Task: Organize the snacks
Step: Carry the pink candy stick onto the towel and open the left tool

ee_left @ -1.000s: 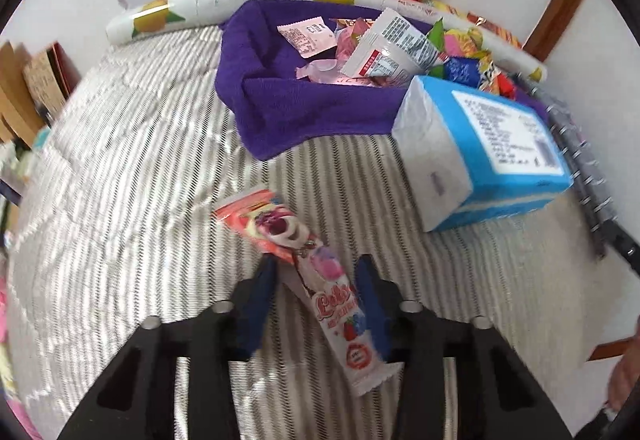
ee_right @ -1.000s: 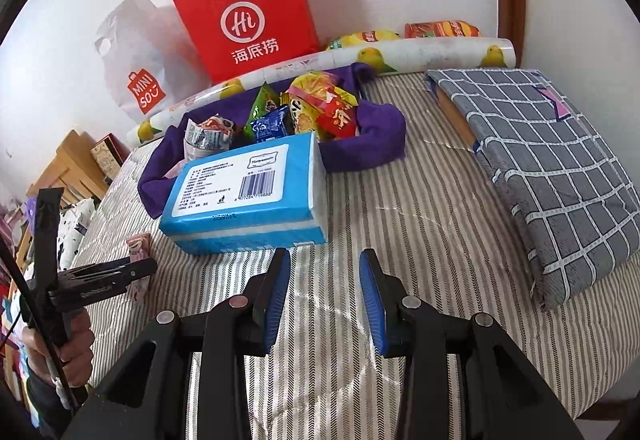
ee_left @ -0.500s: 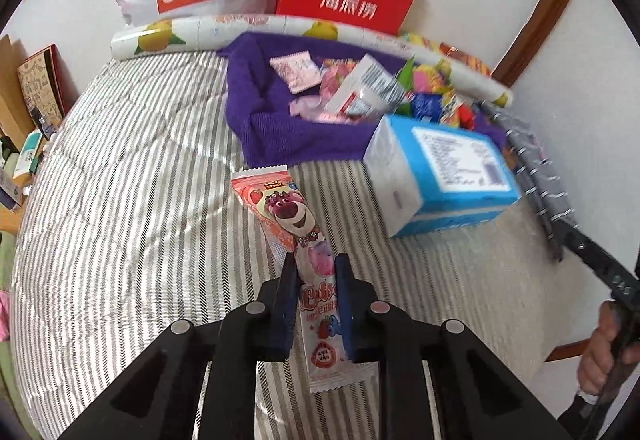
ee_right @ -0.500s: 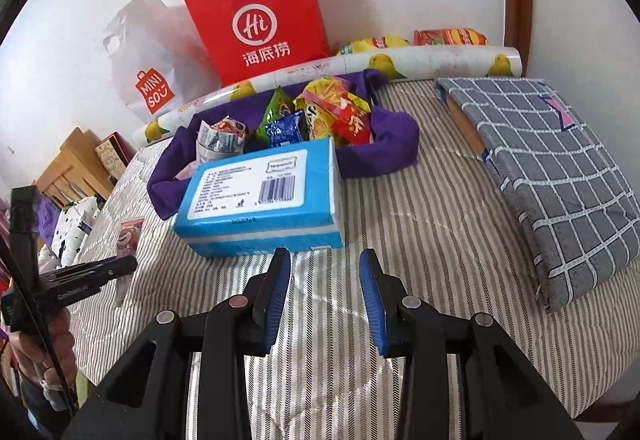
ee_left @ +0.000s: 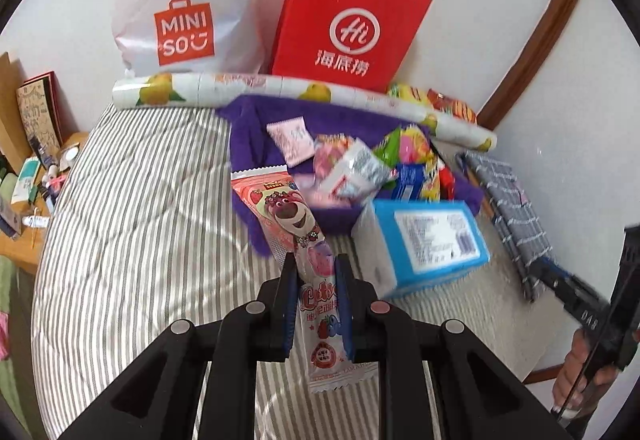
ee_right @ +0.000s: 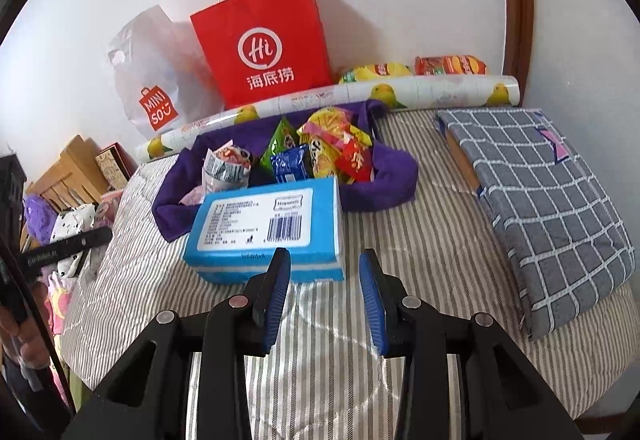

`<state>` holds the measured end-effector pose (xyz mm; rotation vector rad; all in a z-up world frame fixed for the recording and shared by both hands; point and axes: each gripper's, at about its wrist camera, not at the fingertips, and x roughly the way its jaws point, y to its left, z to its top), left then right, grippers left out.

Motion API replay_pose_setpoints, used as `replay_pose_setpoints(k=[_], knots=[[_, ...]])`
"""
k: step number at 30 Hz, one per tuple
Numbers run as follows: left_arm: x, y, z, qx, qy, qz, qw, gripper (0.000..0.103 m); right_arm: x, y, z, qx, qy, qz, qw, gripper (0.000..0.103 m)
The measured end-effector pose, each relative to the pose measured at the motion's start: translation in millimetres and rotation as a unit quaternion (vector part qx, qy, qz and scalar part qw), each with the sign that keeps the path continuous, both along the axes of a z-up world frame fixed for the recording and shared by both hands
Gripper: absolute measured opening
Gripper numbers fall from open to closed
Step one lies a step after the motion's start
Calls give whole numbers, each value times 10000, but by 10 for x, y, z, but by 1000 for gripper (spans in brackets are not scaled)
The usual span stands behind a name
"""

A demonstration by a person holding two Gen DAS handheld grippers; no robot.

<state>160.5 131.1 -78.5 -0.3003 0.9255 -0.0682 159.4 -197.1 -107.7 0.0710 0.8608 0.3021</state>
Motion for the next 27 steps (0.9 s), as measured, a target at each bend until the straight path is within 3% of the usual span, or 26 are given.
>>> replay_pose_setpoints(k=[7,19,27], knots=[[499,15,44,16,-73,-34,10000,17,95,-41,-19,93,-4,-16,10000,36],[1315,30,-272,115,249,21,9996,17,315,14,-207,-49,31,34,10000,36],[1577,99,-525,50,519,97,9986,17,428,14,-325,89,130,-4,9999,36]])
